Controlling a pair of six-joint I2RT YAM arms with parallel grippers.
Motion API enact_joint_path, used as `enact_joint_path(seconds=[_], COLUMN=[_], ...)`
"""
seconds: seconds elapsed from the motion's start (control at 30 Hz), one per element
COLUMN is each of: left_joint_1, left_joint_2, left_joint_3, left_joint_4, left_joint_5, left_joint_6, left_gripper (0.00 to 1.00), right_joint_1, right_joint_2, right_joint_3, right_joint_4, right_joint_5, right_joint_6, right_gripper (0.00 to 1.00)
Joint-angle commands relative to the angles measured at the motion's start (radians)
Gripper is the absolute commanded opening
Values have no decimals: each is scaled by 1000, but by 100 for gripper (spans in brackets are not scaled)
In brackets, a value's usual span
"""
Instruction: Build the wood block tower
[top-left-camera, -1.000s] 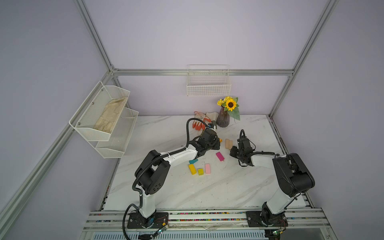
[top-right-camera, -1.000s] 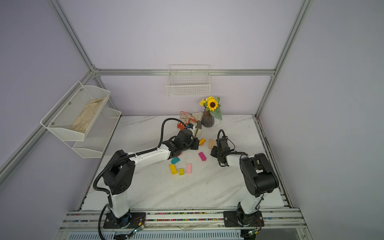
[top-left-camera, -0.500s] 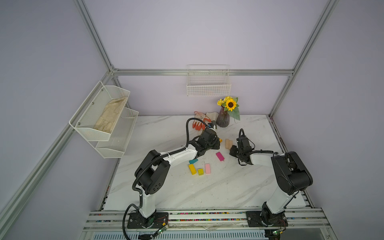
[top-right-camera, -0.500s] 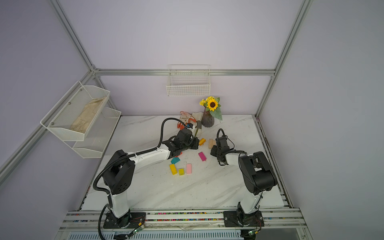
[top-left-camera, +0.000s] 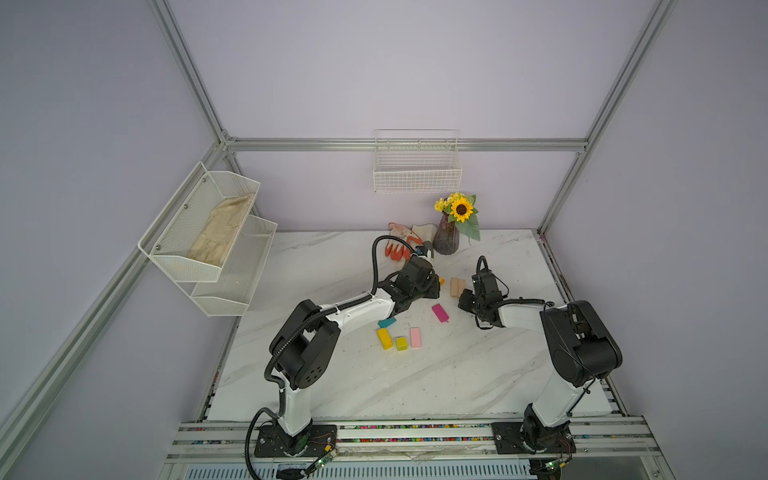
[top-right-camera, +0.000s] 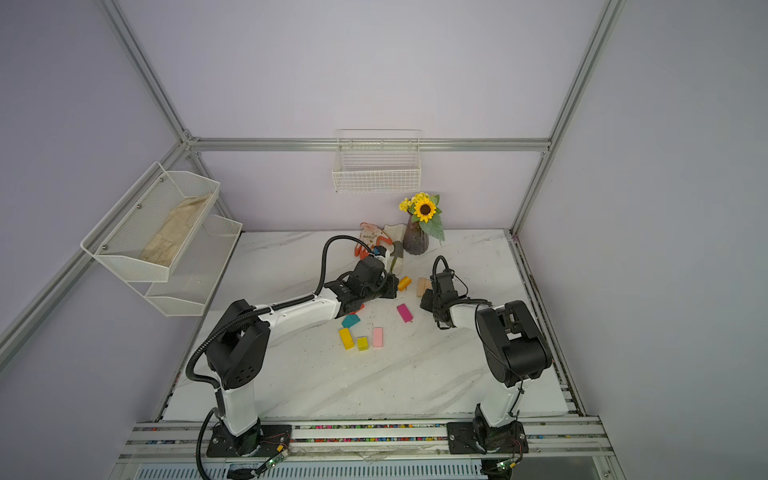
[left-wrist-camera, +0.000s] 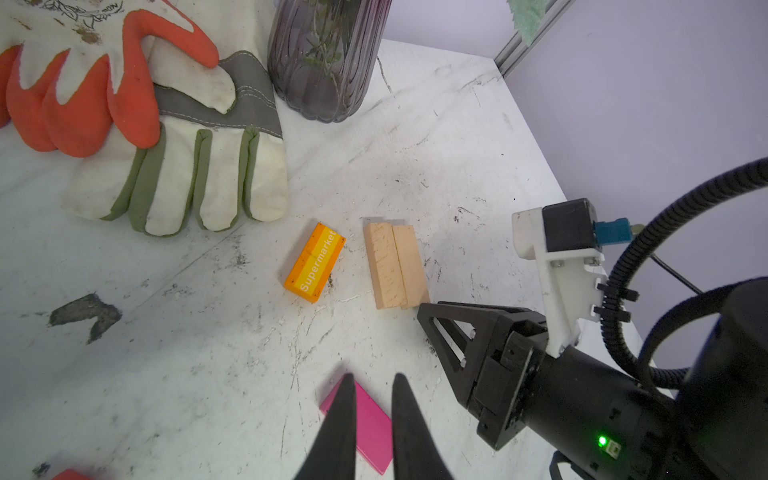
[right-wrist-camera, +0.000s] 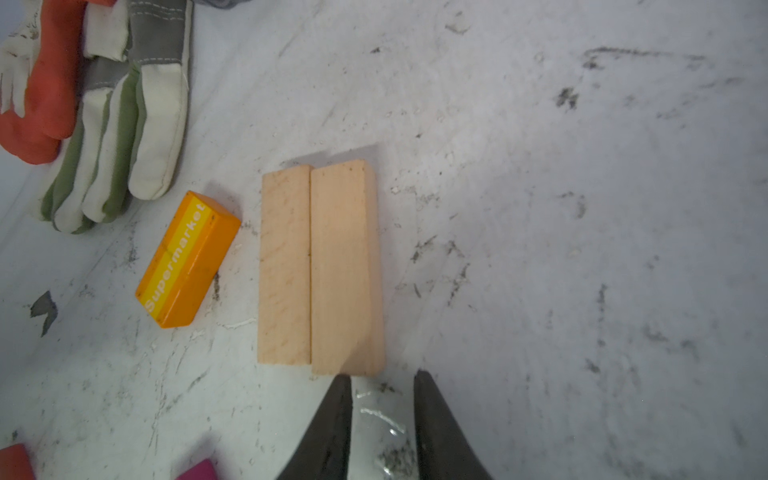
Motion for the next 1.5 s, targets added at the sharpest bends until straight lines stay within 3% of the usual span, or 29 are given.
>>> enact_joint_path(seconds=[0.0,1.03,1.3,1.47], left_joint_1=[9,11,13,14], left_joint_2=[-26,-48,-138,-331], left_joint_3=[-34,-54,-108,-236], left_joint_4=[36,44,19,-20], left_joint_5=[6,11,-21,-106], left_joint_6=[18,12,23,73], left_gripper=[17,17,16,16], right_joint_1=[5,4,14,36], right_joint_2=[15,20,-97,-270], right_joint_3=[18,25,-47,-100], right_joint_4=[-24,-25,11,7], right_joint_5=[18,23,10,17], right_joint_6=[-9,-9,-13,-9], right_gripper=[29,29,34,42])
